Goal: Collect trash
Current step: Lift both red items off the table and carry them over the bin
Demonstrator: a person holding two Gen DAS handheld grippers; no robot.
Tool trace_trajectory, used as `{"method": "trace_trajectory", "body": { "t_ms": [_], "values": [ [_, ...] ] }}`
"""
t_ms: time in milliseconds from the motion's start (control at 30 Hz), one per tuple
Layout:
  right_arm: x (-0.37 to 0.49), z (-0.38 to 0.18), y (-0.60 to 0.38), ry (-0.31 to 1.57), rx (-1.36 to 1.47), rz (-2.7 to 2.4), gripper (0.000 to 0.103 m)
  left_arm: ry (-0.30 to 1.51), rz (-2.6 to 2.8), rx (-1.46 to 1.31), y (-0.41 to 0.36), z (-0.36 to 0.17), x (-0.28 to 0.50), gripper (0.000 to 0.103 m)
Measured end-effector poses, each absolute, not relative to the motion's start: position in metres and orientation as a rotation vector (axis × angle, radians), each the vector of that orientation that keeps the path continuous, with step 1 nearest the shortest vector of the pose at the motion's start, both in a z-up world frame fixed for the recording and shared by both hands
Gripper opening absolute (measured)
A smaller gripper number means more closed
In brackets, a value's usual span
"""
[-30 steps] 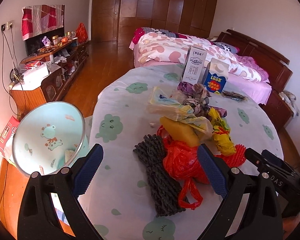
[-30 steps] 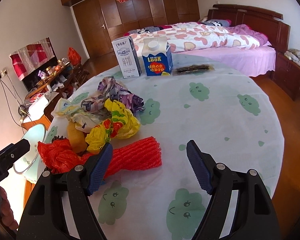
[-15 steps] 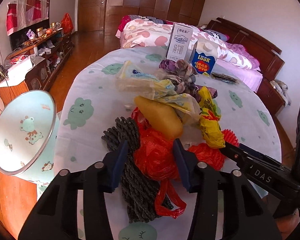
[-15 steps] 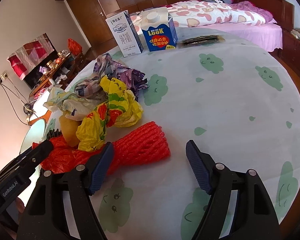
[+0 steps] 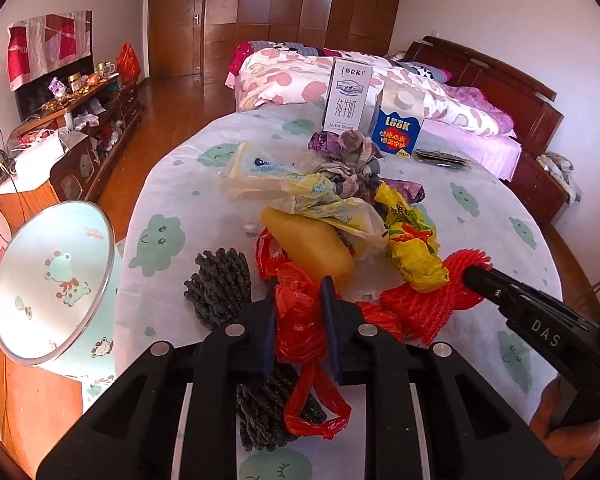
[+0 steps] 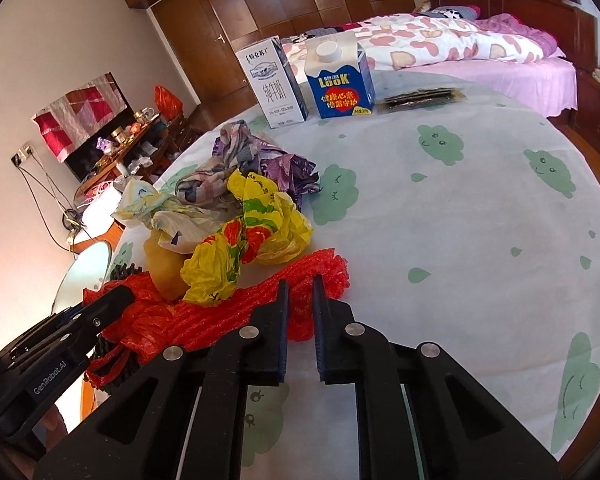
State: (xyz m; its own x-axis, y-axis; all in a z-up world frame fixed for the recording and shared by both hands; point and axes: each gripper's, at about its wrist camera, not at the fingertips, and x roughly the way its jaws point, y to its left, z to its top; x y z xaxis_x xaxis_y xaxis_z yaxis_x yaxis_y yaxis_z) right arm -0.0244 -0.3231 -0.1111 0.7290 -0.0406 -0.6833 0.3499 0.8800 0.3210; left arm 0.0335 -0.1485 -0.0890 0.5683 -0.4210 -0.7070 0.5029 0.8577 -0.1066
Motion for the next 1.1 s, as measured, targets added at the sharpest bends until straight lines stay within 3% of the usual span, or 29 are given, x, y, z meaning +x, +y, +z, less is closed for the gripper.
{"method": "trace_trajectory", "body": {
  "t_ms": [567,1100],
  "values": [
    [-0.058,-0.059,-0.349,0.528,0.374,-0.382,0.012,0.641,-0.506,0.009,-0.109,-0.024,0.027,0.020],
    [-0.049,-0.052,-0.325,0.499,0.305,-0.369,0.012,0.634,-0.371,-0.035,-0.057,-0.022,0.043,0.019]
  ]
}}
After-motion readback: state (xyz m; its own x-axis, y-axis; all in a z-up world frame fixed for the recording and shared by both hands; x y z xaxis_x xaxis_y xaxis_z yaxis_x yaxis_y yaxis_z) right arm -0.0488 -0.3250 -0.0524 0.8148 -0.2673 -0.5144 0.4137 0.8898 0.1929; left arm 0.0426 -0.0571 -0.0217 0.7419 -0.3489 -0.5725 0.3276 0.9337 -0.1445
